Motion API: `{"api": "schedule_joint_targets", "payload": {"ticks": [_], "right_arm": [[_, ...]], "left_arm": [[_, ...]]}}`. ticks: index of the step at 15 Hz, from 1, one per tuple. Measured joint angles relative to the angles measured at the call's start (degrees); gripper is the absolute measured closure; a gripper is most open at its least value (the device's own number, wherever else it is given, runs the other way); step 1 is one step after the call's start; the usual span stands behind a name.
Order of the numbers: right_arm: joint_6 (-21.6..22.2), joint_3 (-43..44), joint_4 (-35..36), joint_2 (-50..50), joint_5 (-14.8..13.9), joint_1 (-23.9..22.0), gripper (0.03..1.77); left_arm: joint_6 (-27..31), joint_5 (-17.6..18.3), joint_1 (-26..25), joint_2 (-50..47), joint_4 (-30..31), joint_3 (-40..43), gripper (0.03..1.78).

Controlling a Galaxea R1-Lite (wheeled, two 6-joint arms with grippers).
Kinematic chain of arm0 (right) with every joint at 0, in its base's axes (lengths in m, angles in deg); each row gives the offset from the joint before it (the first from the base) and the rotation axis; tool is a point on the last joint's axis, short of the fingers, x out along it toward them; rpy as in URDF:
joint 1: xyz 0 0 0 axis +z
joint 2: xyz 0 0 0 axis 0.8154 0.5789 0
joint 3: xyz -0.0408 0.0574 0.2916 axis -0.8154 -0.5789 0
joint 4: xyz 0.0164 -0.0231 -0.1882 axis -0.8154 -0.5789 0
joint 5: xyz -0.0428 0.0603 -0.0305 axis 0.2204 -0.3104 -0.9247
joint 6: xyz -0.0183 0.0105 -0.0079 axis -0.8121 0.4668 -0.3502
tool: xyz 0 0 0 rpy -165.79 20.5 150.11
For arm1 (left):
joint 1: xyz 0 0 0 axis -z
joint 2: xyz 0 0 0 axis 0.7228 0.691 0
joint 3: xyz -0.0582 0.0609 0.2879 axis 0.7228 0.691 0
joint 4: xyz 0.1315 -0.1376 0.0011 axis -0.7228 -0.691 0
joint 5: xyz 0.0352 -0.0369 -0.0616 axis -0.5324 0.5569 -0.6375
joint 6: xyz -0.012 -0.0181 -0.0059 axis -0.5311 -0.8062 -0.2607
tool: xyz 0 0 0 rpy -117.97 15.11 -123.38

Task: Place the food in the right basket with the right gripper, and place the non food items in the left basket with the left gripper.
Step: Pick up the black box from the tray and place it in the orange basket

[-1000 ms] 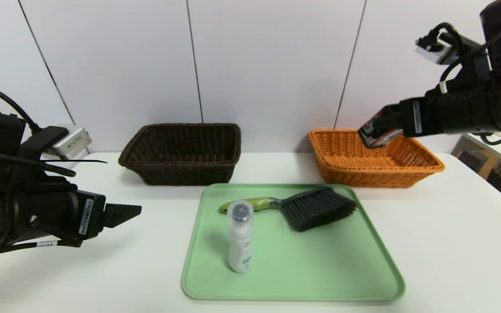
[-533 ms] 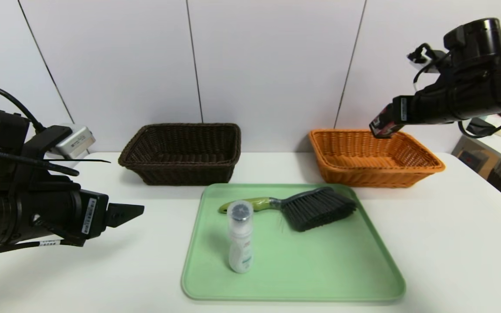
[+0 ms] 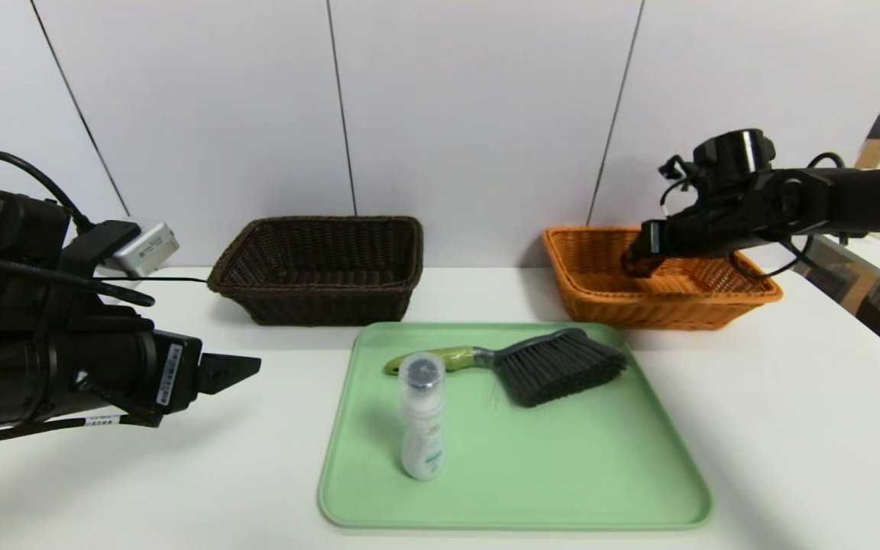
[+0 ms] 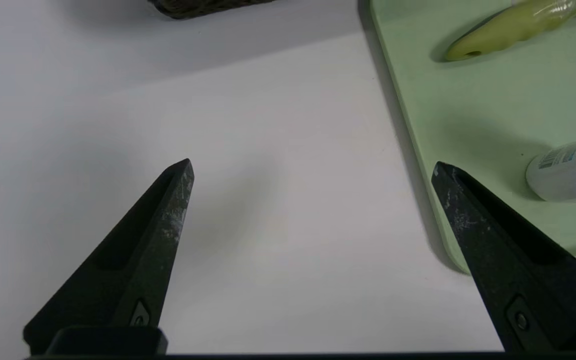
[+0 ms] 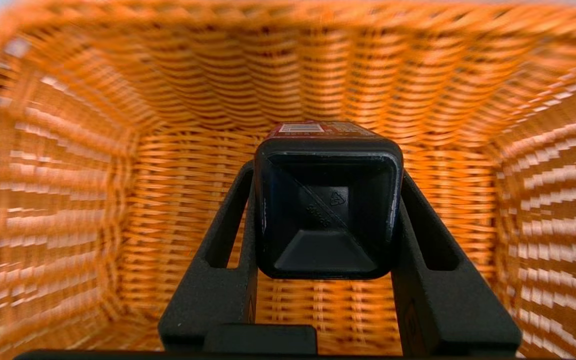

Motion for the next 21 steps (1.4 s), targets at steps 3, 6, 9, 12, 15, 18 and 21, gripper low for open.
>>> {"api": "schedule_joint_targets", "payload": {"ticks": [3, 6, 9, 12, 15, 18, 21], "right_arm": [[-0.06, -0.44, -1.05, 1.19, -0.11, -0.11, 1.07], [-0.06, -0.89, -1.1, 0.78, -0.09, -0.01, 1.07], [-0.3, -1.29, -1.44, -0.02, -0.11, -0.04, 1.07], [-0.54, -2.07, -2.84, -0.95, -0.17, 0.1, 1.07], [-0.28, -2.73, -2.51, -1.58, -0.41, -0.01, 0.78], [-0.34, -2.93, -2.71, -2.3, -0.41, -0.06, 0.56], [-0.63, -2.95, -2.23, -3.38, -0.24, -0.09, 0.41]], "left_arm": [[0.02, -0.02, 0.2, 0.91, 0.51, -0.02, 0.12], [-0.02, -0.04, 0.26, 1.16, 0.46, -0.02, 0.12], [0.0, -0.02, 0.26, 0.8, 0.43, 0.01, 0.12], [-0.02, -0.09, 0.39, 0.24, 0.21, 0.15, 0.12], [0.02, -0.88, 0.77, 0.0, 0.18, 0.2, 0.12], [0.0, -1.19, 1.08, -0.06, 0.21, 0.17, 0.12], [-0.06, -1.29, 1.3, -0.13, 0.16, 0.2, 0.12]]}}
